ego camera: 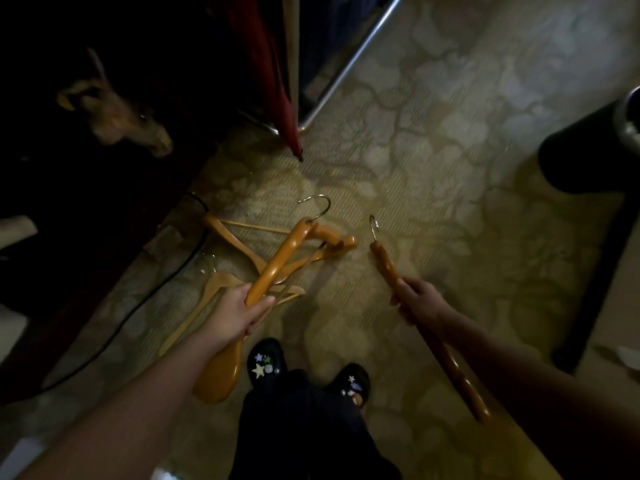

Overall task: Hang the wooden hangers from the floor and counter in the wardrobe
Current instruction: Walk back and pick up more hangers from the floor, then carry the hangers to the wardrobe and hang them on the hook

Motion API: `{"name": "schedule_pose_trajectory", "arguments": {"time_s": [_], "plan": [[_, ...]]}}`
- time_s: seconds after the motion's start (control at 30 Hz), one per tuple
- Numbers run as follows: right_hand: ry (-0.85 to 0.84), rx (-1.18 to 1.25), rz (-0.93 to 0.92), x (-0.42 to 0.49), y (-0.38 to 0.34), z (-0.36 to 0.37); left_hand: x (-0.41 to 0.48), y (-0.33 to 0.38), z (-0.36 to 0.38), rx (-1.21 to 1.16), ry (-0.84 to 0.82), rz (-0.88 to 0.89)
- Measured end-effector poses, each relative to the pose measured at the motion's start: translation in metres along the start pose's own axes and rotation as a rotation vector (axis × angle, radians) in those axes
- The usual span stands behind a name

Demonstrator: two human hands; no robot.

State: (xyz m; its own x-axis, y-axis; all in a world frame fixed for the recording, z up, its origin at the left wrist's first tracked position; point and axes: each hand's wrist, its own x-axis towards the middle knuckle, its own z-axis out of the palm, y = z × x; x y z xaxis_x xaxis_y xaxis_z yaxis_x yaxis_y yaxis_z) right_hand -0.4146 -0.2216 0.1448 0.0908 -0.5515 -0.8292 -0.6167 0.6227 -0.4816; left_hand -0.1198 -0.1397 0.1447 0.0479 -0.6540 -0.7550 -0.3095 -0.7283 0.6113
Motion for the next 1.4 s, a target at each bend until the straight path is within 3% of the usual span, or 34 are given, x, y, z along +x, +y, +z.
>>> {"name": "schedule_pose_trajectory", "arguments": {"time_s": [0.37,0.7,1.1,1.4], "plan": [[-0.189,0.037,0.058,-0.202,-0.075,-0.049,-0.198,0.064,-0.053,-0.102,0.055,-0.047],[-0.243,-0.026,0.066,-0.306,-0.137,-0.034,-0.338,0.072,-0.11,-0.251,0.193,-0.058],[-0.308,-0.422,-0.054,-0.315,-0.215,0.029,-0.42,0.012,-0.118,-0.523,0.464,-0.177],[-0.551,-0.813,-0.14,-0.276,-0.287,0.058,-0.463,0.001,-0.055,-0.859,0.722,-0.368]]}}
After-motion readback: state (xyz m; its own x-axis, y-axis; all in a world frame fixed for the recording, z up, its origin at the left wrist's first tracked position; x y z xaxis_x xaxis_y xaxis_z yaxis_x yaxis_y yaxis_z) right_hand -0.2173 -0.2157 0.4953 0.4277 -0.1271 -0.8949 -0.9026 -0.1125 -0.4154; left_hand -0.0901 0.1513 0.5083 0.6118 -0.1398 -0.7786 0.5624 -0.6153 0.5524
